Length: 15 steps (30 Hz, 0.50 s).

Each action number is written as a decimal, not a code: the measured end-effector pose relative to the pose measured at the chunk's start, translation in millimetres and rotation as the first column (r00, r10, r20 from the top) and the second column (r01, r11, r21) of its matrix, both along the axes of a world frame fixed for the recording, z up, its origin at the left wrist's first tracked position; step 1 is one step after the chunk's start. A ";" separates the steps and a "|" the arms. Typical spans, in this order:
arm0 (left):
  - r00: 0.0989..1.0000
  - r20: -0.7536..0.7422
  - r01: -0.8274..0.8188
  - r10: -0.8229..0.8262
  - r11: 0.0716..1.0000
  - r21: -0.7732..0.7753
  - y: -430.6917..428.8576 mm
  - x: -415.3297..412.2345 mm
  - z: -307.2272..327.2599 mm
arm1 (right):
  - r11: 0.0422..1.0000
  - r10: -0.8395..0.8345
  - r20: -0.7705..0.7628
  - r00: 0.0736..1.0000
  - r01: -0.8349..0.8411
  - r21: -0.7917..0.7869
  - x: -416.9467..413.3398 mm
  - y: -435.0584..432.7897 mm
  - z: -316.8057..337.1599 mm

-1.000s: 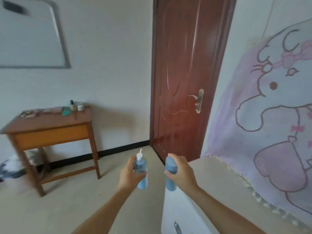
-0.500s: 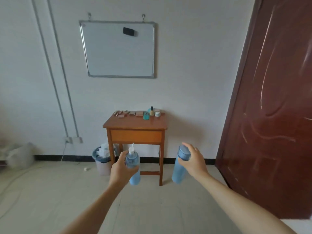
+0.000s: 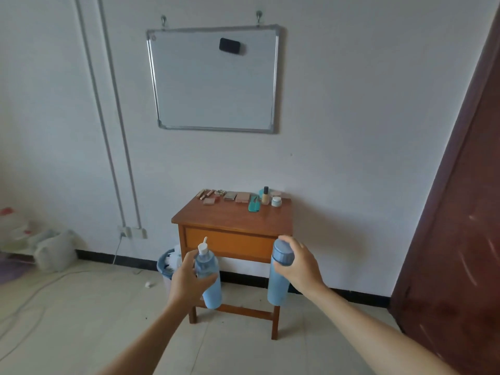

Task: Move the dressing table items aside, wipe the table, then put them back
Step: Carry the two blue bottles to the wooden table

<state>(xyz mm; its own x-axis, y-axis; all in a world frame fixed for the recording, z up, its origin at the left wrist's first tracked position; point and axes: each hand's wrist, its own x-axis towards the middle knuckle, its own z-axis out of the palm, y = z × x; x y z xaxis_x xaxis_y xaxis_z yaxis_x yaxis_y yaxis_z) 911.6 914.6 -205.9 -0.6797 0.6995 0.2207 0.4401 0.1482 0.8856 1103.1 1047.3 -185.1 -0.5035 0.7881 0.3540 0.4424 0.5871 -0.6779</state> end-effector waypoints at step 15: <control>0.981 0.144 -0.119 0.129 0.990 -0.074 166.3 -70.8 -54.1 | 0.977 0.183 0.060 0.981 -0.175 -0.119 -97.5 173.8 -62.2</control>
<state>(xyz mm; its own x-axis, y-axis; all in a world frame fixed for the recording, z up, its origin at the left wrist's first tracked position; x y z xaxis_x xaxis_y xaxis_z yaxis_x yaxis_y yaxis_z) 840.9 1080.9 -260.0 -0.7839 0.6172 0.0684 0.2794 0.2522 0.9265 1005.6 1221.1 -247.3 -0.6602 0.7161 0.2267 0.3862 0.5825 -0.7152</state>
